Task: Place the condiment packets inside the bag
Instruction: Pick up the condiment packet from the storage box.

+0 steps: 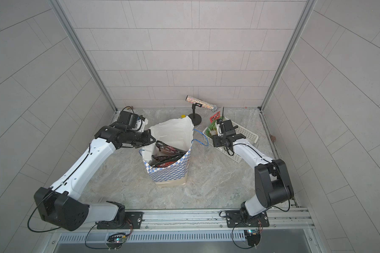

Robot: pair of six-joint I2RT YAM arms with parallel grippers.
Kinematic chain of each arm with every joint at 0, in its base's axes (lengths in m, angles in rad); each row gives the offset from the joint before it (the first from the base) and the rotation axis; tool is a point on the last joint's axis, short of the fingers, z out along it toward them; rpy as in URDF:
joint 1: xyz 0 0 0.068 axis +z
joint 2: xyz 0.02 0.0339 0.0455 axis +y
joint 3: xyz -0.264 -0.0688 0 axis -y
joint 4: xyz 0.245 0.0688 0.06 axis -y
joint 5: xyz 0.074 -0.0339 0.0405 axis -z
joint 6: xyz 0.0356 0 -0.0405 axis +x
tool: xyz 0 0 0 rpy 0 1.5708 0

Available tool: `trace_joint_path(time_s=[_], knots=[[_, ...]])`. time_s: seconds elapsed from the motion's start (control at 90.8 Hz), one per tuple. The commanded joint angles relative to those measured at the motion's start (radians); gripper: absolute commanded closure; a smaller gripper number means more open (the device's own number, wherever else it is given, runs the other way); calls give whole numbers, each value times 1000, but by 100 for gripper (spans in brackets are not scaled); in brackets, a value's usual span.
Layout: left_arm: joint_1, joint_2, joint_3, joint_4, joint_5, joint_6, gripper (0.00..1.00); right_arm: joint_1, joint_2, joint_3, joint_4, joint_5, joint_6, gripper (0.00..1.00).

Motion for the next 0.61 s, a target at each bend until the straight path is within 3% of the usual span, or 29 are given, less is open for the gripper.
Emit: trace_joint_path(time_s=[0.0, 0.11, 0.176, 0.418, 0.594], knots=[[-7, -2, 6, 5, 9, 17, 100, -2, 25, 17, 1, 20, -8, 49], [-6, -4, 6, 3, 4, 19, 100, -2, 22, 37, -28, 98, -1, 85], [-6, -2, 5, 3, 5, 20, 100, -1, -16, 44, -37, 139, -1, 100], [-7, -2, 6, 3, 11, 18, 100, -1, -210, 90, -109, 314, -80, 100], [-7, 2, 9, 3, 17, 15, 100, 24, -348, 146, -88, 350, -227, 100]])
